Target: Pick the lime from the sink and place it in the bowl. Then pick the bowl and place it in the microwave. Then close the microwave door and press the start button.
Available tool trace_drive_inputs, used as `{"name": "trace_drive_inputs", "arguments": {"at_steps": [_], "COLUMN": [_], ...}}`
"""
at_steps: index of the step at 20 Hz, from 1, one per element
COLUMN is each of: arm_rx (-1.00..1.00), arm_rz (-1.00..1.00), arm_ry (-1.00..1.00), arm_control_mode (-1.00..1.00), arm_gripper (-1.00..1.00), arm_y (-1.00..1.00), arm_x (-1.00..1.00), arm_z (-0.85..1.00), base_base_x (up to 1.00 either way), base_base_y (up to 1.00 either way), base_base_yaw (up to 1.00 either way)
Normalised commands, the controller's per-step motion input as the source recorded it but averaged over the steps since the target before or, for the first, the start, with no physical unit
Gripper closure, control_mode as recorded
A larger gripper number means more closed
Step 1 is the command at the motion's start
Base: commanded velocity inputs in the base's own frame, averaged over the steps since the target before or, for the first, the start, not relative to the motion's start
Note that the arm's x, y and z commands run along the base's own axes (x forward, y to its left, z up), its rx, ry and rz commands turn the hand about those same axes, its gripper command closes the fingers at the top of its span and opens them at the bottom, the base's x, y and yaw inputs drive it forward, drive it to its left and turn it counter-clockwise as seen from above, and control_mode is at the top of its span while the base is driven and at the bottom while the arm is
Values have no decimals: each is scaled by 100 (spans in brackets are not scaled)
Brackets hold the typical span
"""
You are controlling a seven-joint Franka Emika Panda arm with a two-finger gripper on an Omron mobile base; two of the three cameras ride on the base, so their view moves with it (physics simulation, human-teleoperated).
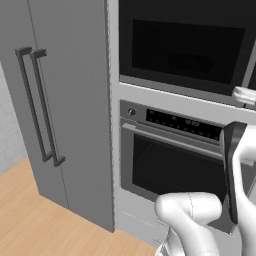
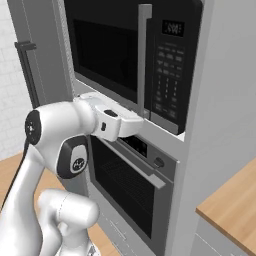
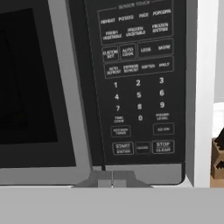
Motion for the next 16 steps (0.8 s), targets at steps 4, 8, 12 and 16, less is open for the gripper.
{"name": "trace_drive_inputs", "arguments": {"at_steps": [4, 8, 12, 16], "arm_rx": [0, 0, 0, 0], "arm_rz": [2, 1, 1, 1], "arm_ry": [0, 0, 0, 0], "arm_control_mode": [-100, -100, -100, -100], "arm_gripper": [100, 100, 100, 100], "arm_y": [-34, -21, -15, -10], "arm_x": [5, 12, 16, 30], "arm_z": [0, -4, -11, -14], "base_base_x": [0, 0, 0, 0], "base_base_y": [0, 0, 0, 0], "base_base_yaw": [0, 0, 0, 0]}}
